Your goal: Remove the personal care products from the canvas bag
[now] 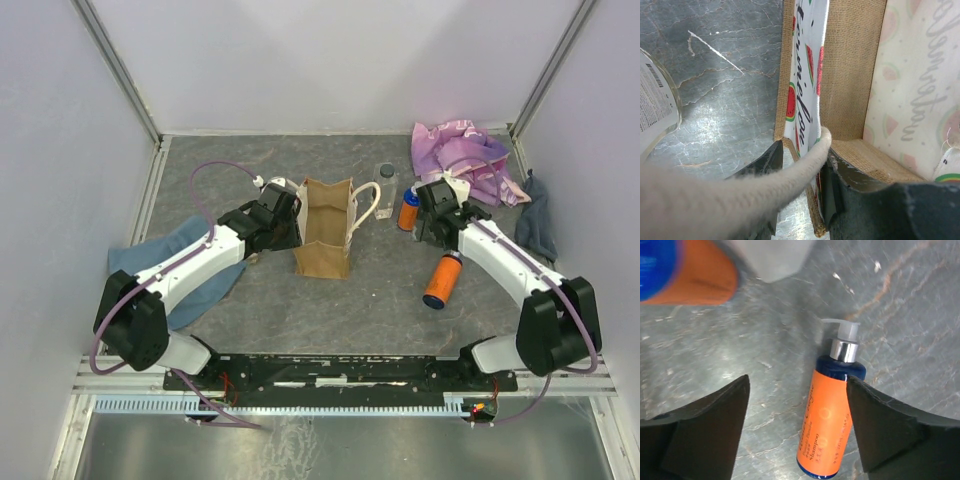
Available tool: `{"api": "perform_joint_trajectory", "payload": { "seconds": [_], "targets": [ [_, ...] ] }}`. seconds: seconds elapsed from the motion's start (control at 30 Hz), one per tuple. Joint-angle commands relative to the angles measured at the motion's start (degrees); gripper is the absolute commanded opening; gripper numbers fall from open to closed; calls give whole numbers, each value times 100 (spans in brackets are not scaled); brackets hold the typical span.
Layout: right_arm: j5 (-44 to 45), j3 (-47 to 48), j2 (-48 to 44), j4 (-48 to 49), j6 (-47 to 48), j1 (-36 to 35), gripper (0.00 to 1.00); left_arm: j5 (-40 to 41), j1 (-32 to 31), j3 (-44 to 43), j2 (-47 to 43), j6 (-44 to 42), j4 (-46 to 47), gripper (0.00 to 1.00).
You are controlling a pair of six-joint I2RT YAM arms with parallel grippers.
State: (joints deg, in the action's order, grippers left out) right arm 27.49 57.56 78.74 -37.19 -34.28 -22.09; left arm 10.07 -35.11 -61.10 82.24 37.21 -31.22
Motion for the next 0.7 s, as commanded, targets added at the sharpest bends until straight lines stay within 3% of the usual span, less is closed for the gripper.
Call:
{"api": "perform_joint_trajectory", "payload": {
  "seconds": [0.0, 0.07, 0.37, 0.43, 0.57, 0.6, 0.67],
  "targets": [
    [-510, -199, 376, -340, -552, 763, 90, 49, -4, -6, -241, -138, -67, 42],
    [-632, -278, 612, -511, -693, 1050, 99, 88, -9, -16, -265, -161, -104, 42],
    [-935, -791, 1221, -850, -1152, 1409, 99, 35, -4, 24, -198, -222, -81, 42],
    [-1193, -1070, 1225, -570, -1167, 1409, 78, 32, -4, 28, -175, -231, -70, 42],
    [-1408, -1371, 883, -159, -1194, 1405, 14, 55, -3, 37, -167, -266, -64, 42],
    [-1397, -1352, 718, -127, -1170, 1403, 2, 63, -1, 37, -158, -267, -60, 42],
    [-1341, -1265, 330, -45, -1117, 1379, 0, 39, -2, 27, -120, -267, -41, 42]
  ]
}}
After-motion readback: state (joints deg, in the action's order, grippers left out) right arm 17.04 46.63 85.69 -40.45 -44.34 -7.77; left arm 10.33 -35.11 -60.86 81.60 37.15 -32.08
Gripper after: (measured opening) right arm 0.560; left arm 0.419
